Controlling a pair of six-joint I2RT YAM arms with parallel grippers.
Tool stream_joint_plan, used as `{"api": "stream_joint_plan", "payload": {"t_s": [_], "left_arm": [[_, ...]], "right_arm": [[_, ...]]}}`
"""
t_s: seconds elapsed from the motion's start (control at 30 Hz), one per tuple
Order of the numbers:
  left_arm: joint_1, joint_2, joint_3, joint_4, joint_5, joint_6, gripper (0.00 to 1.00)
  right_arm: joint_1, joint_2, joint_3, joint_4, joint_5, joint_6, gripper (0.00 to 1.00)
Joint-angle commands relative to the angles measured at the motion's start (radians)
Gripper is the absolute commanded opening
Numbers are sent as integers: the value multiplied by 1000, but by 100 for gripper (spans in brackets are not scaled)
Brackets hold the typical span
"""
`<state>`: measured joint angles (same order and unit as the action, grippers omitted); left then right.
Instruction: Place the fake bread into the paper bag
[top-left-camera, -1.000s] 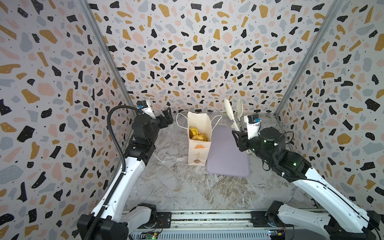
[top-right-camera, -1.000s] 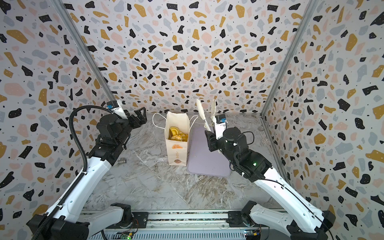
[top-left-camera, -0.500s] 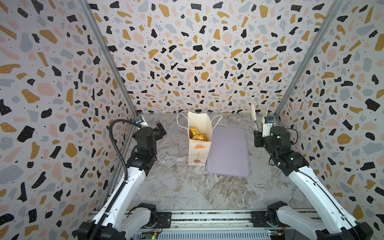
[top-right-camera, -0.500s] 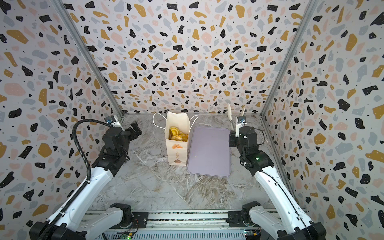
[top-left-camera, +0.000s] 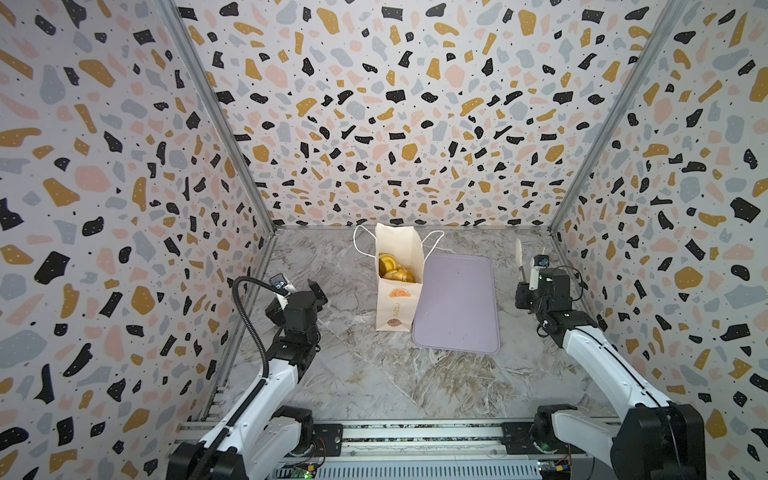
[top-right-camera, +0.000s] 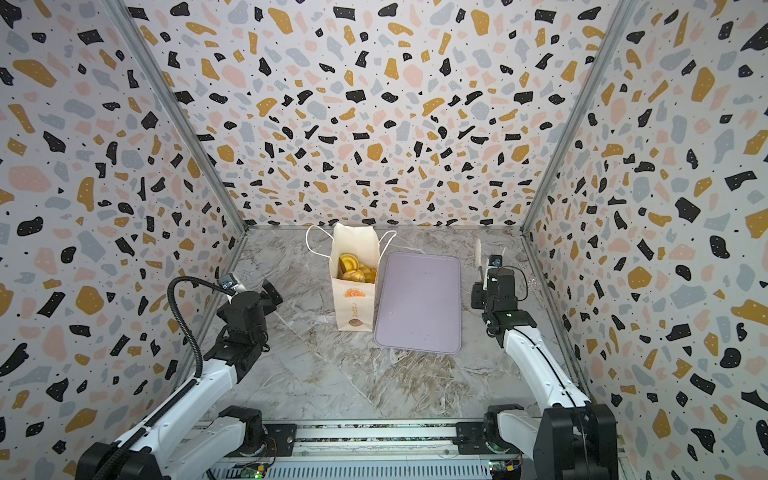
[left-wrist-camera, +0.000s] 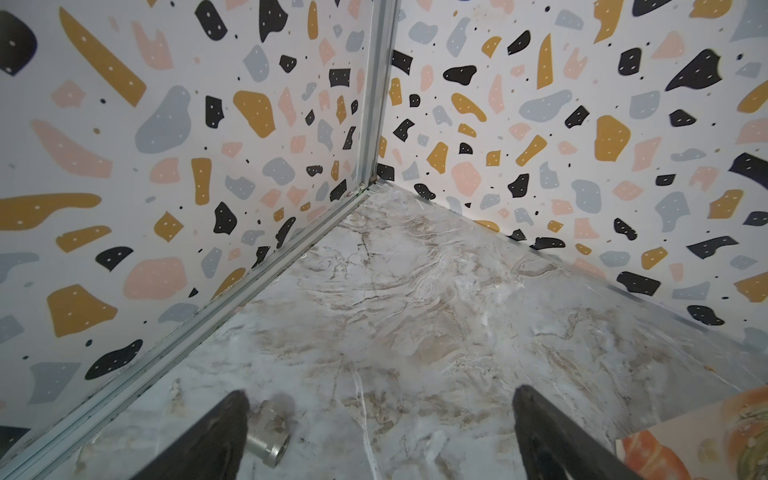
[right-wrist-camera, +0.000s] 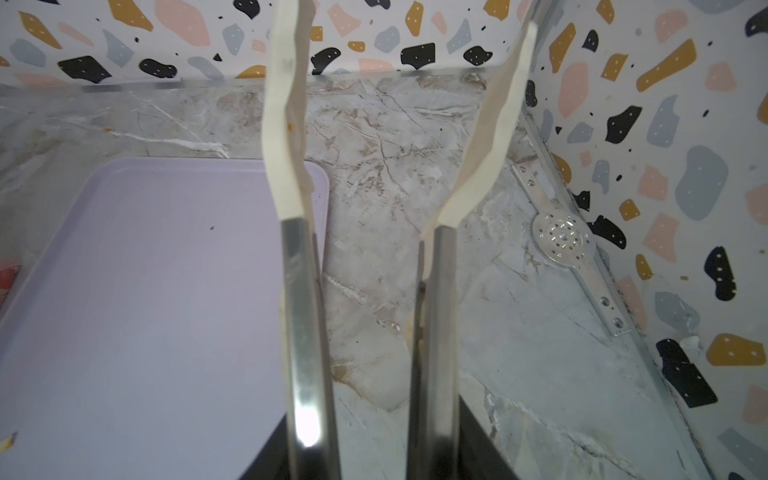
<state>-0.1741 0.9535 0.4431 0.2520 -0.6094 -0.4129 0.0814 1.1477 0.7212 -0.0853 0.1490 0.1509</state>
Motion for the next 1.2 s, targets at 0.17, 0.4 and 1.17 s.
{"api": "stream_joint_plan", "payload": {"t_s": [0.17, 0.4, 1.17], "left_arm": [[4, 80, -47, 177, -48, -18, 100], [4, 113, -58, 207, -37, 3, 100], [8, 138, -75, 252, -84, 89, 100]], "right_arm": [[-40, 76, -35, 145, 2, 42, 43], [-57, 217, -13, 173, 74, -6, 43], [-140, 538, 78, 150, -4, -12, 72]]}}
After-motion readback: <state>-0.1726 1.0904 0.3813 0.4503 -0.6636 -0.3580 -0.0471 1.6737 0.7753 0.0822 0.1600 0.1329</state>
